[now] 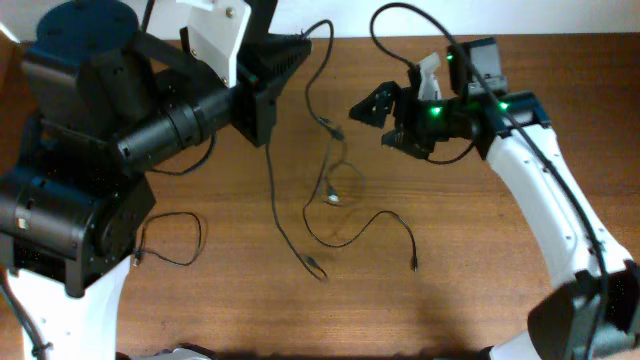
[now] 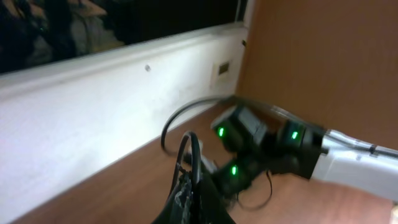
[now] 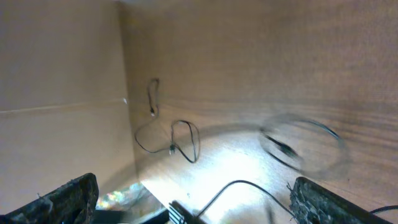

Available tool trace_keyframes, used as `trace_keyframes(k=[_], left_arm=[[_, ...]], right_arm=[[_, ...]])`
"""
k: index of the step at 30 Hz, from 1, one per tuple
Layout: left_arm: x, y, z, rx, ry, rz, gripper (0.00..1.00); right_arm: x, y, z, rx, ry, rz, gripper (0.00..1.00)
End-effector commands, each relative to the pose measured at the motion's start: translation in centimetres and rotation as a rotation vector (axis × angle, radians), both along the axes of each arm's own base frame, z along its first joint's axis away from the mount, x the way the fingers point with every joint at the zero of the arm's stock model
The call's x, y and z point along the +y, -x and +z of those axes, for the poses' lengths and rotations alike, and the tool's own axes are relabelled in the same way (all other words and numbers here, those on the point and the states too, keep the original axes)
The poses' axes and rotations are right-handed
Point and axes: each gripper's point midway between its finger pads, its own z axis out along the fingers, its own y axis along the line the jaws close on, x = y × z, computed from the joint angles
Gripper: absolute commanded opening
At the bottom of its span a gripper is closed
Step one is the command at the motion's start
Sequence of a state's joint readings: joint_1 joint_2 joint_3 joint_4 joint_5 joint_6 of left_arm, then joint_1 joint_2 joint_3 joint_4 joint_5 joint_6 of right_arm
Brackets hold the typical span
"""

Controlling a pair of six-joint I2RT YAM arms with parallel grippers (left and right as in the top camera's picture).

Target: Untangle cables

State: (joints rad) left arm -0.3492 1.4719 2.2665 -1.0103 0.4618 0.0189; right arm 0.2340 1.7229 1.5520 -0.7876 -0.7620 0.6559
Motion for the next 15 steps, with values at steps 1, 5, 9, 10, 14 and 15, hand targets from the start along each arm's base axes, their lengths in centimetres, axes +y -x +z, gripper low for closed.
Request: trace_keyframes(k=[1,5,9,10,14,15], left_arm=[[1.5,-0.7,1.6,-0.070,0.004,0.095,0.00],[1.4,-0.9,2.9,-0.113,0.037,0.098,0.00],[1.8,-1.2,2.7,-0.106,0.029,0.129,0.00],[1.9,-1.3,2.7,-0.107,0.028,0.132,0.00],[1.9,-1.3,2.7,-0.091,0.046,0.134,0.00],[1.8,-1.2,2.7,-0.080,0.058,0.136,0.00]], right_arm=[[2.6,1.0,-3.2,0.097,0.011,0.067,1.00],[4.4,1.3,-6.7,0.168,0.034,0.108,1.00],[5.2,0.1,-6.0,0.107,-0.022,0.129,1.00],[5.4,-0.1,-5.8,0.088,-0.030,0.132,1.00],[5.8,-1.1,-5.2,0.031,-0.046,0.131,1.00],[5.8,-1.6,-5.2,0.019,-0.041,0.116,1.00]])
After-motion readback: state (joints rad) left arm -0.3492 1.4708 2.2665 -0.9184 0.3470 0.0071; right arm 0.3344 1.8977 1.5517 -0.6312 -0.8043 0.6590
